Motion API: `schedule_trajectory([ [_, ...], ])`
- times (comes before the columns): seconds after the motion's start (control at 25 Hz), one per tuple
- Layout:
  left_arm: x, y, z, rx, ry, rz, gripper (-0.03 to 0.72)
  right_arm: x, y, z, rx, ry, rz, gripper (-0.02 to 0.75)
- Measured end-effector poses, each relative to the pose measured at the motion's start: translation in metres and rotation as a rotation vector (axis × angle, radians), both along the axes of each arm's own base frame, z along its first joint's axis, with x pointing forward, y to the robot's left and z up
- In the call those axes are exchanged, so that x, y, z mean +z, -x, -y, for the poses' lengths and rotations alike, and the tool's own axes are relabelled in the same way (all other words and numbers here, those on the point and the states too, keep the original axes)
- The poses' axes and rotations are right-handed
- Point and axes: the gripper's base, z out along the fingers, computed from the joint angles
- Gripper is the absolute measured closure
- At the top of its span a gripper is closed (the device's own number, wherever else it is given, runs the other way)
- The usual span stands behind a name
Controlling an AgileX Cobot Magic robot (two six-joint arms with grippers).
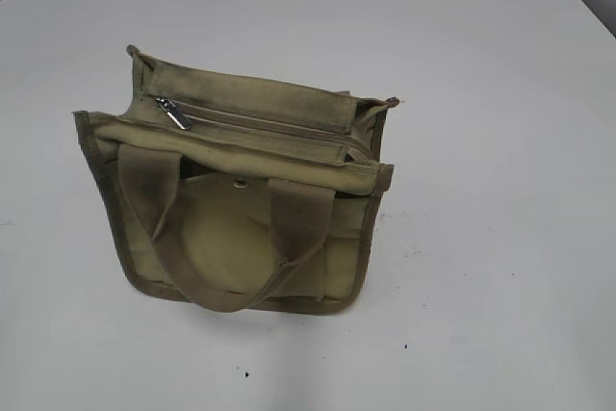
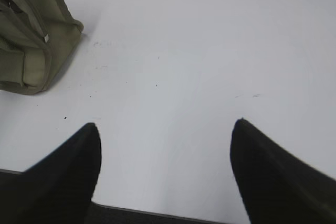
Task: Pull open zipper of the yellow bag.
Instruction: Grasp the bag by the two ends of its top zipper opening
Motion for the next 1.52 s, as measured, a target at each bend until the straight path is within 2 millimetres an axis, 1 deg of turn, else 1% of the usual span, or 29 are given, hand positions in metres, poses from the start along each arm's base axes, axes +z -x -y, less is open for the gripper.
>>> schedule_trajectory([
  [1.16, 0.000, 0.000, 0.000, 0.000, 0.000, 0.000, 0.256, 0.000, 0.000, 0.000, 0.000, -0.001, 0.000, 0.145],
  [1.28, 0.000, 0.000, 0.001, -0.010, 0.014, 0.001, 0.256, 0.000, 0.000, -0.002, 0.017, -0.026, -0.001, 0.145],
  [1.4, 0.011, -0.006, 0.007, -0.048, 0.083, 0.034, 0.256, 0.001, 0.001, -0.005, 0.040, -0.051, -0.001, 0.145],
  [1.52, 0.026, -0.024, 0.015, -0.091, 0.194, 0.050, 0.256, 0.001, -0.002, -0.005, 0.044, -0.050, -0.018, 0.145],
])
